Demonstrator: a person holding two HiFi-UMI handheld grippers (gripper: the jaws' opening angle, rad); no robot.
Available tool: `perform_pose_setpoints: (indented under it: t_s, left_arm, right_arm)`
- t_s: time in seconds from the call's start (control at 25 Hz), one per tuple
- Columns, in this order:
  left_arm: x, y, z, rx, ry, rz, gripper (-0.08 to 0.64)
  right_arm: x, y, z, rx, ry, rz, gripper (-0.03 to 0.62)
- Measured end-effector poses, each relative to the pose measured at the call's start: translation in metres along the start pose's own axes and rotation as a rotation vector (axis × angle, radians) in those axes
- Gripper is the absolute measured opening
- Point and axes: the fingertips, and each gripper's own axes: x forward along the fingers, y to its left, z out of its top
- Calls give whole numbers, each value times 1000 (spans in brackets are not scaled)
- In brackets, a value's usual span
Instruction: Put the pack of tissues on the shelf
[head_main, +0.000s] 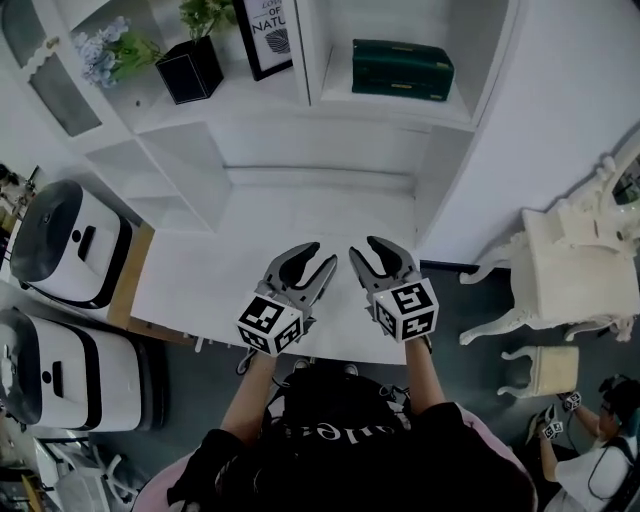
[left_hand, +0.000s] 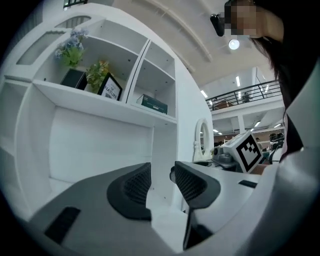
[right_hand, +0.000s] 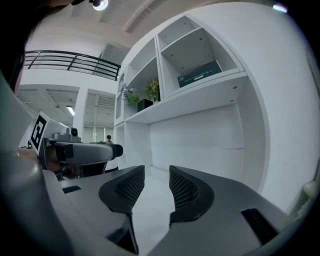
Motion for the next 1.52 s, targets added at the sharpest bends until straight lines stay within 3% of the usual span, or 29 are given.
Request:
perform_pose_setpoints:
  t_s: [0.2, 0.76, 1.12, 1.52]
  left_arm:
    - [-42, 4, -35, -59, 50, 50, 156]
    - [-180, 30, -56, -95, 31, 155, 135]
    - [-279, 28, -64, -70, 54, 144, 122]
    - [-355, 7, -83, -45, 108, 110, 86]
  right_arm:
    - [7, 33, -30, 17, 51, 64, 179]
    - [1, 139, -74, 50, 132, 107, 170]
    - [-15, 251, -87, 30, 144, 134, 163]
    - [-45, 329, -98, 45, 122, 122, 145]
